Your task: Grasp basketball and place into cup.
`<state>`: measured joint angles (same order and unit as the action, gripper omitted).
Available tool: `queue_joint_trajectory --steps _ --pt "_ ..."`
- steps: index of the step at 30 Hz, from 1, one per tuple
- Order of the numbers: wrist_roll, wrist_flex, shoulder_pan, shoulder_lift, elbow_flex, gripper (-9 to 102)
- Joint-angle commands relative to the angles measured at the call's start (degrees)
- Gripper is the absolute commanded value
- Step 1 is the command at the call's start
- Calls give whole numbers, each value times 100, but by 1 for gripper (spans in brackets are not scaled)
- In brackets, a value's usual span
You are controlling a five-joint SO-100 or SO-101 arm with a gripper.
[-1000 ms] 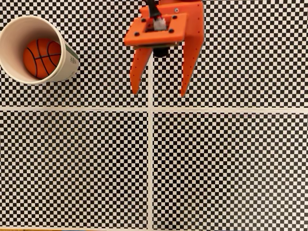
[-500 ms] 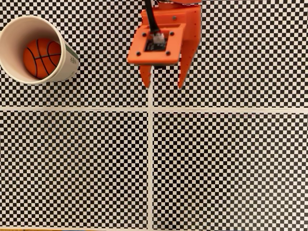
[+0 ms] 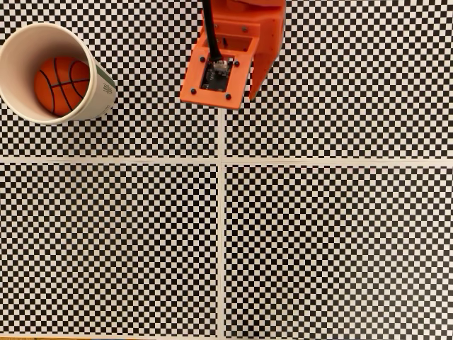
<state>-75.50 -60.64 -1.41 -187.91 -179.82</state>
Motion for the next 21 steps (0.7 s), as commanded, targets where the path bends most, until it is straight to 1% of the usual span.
queue_joint_trajectory --steps 1,4,8,11,14,21 --pt "-79 -176 79 -53 -202 0" --pt "-114 -334 141 -53 -202 0" --pt "-193 -765 220 -53 -202 0" --pt "-694 -1099 396 -53 -202 0" --pt "-1160 -1204 510 -53 -202 0" --pt "-1204 -1213 448 -44 -202 0"
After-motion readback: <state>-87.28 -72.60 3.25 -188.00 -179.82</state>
